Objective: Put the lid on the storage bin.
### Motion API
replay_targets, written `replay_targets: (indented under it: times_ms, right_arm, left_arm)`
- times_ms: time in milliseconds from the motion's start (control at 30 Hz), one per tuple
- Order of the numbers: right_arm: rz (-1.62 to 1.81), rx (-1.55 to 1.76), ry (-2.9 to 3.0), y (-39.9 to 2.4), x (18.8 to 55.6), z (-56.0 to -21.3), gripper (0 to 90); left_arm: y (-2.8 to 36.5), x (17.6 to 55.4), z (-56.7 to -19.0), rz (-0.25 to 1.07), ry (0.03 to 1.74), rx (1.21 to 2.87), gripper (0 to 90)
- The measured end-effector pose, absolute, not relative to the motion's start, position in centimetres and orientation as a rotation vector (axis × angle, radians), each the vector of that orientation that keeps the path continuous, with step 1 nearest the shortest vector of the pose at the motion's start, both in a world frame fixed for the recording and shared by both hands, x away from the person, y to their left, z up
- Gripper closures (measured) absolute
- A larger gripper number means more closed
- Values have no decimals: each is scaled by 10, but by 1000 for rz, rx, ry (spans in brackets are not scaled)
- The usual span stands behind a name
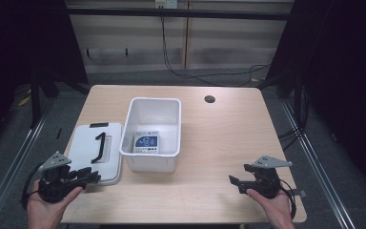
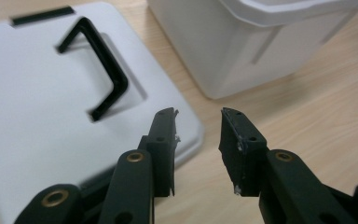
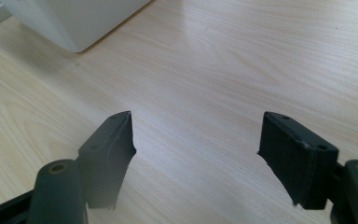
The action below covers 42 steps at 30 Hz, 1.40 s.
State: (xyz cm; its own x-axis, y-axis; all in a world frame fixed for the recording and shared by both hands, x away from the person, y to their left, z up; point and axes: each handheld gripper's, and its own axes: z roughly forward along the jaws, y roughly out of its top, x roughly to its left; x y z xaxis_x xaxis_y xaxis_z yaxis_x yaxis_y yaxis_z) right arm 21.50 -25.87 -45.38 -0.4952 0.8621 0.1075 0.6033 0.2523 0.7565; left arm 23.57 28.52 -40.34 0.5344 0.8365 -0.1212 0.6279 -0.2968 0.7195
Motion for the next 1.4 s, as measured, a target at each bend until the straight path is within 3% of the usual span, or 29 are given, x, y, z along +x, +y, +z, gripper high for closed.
replay_targets:
  times_ms: [67, 700, 1400]
  right_arm:
    - [1099, 1355, 2196, -259, 215, -454, 254]
    - [1100, 1363, 2215, -258, 215, -454, 246]
    - [1079, 1348, 2246, -255, 215, -455, 245]
  left_arm:
    - [284, 242, -402, 356, 1214, 2045, 608]
    - [290, 293, -387, 152, 1321, 2089, 574]
    - [276, 345, -391, 123, 1504, 2231, 558]
